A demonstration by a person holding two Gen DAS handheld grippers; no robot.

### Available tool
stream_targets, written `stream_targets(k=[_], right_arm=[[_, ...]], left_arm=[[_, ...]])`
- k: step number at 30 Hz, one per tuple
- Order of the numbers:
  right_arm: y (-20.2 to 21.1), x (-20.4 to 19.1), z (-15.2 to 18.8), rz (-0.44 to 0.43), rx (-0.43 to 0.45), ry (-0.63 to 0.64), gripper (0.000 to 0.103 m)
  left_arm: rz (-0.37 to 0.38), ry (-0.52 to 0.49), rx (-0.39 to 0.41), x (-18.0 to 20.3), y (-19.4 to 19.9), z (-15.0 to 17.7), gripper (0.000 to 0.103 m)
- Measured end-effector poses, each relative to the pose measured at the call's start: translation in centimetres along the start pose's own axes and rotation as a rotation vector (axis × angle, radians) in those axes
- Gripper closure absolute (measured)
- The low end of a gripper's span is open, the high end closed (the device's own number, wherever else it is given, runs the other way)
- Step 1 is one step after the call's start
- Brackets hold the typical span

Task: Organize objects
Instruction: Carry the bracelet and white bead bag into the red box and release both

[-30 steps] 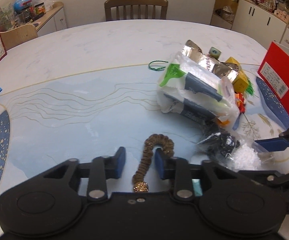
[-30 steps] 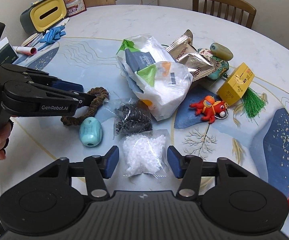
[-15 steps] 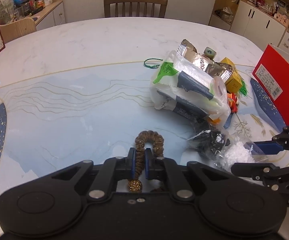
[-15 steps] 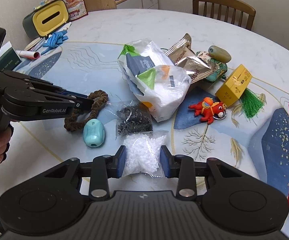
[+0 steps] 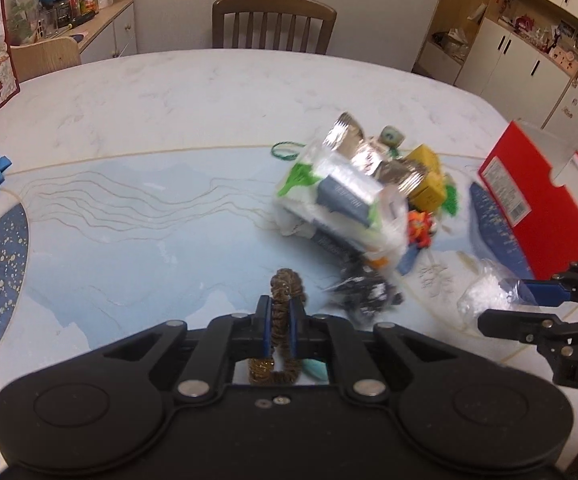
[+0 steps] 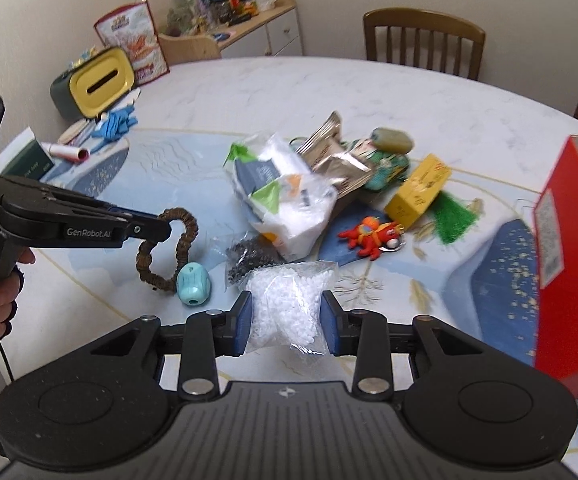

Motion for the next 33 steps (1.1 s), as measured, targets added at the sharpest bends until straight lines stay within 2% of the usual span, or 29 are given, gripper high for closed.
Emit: stream_targets(k=[11, 25, 33], right_arm=[[6.9, 5.3, -1.4, 0.048, 0.074, -0.051, 0.068], [12.9, 15.2, -2.2, 0.134, 0.138, -0.104, 0.068], [14.6, 21.2, -2.2, 0.176, 0.151, -0.121, 0.068]], left_arm=[[0.074, -0.016, 0.069, 5.2, 3.5, -3.3, 0.096], [0.24, -0.101, 0.117, 17.1, 4.8, -8.8, 0.096], [0.284, -0.166, 0.141, 23.8, 3.7, -11.8, 0.096]])
Point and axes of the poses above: each gripper's, at about its wrist camera, not at the fingertips, and y roughly against the way its jaws point, x to its right, z to its underside, the point moved 5 cm from there along -y, roughly the way its jaws point, and after that the axes turned 7 degrees about -y, right-handed, at the moved point
